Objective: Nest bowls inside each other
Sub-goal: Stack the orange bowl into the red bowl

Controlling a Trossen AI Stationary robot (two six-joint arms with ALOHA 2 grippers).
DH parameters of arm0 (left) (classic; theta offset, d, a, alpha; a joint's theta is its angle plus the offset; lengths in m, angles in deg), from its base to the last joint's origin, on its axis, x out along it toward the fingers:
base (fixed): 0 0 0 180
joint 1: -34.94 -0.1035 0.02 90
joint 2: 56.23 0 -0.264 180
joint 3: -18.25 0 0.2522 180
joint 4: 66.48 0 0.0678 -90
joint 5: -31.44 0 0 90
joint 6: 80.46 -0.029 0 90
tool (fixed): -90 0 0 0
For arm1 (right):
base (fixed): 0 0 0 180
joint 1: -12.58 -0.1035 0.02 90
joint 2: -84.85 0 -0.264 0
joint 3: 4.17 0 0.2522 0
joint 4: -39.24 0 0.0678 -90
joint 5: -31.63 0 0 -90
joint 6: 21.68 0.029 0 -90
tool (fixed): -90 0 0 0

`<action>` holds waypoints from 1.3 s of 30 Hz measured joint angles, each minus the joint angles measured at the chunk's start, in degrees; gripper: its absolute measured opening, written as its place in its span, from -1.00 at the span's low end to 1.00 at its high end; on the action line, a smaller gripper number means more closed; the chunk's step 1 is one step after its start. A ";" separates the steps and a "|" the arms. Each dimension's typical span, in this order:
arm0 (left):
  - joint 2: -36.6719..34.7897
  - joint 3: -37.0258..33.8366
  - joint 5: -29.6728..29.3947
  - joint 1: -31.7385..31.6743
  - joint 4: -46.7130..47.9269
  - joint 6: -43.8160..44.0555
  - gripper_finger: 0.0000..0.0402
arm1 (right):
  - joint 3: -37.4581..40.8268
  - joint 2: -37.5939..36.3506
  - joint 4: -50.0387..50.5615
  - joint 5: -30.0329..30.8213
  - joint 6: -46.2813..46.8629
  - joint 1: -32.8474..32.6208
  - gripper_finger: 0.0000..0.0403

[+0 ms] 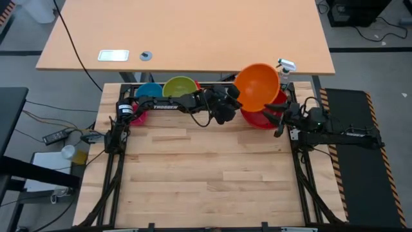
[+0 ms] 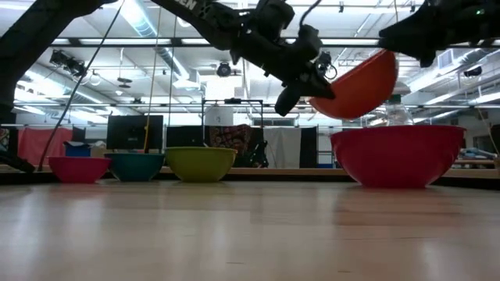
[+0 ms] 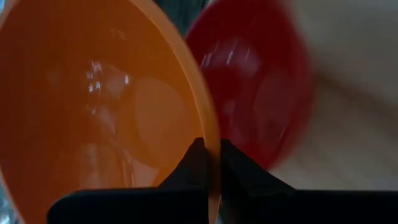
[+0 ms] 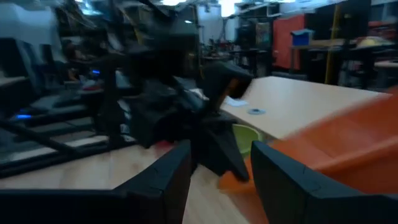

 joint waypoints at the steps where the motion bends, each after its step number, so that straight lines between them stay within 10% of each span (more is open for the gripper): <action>1: 0.17 0.00 3.44 -0.57 0.04 0.09 -0.93 | 0.00 -0.26 0.00 -1.13 0.38 -0.02 -0.13; 7: 3.64 2.22 16.07 -3.50 -1.01 -1.33 -0.93 | 0.02 0.65 -0.02 -2.21 1.41 0.03 -0.13; 21: 18.56 35.48 9.94 -0.51 31.30 5.25 -0.93 | 0.02 -0.97 -5.82 -2.19 -1.83 0.03 -0.13; 39: 19.94 36.00 10.94 -0.76 30.59 7.07 -0.91 | -1.88 -8.09 -6.49 -1.19 -7.84 0.03 -0.18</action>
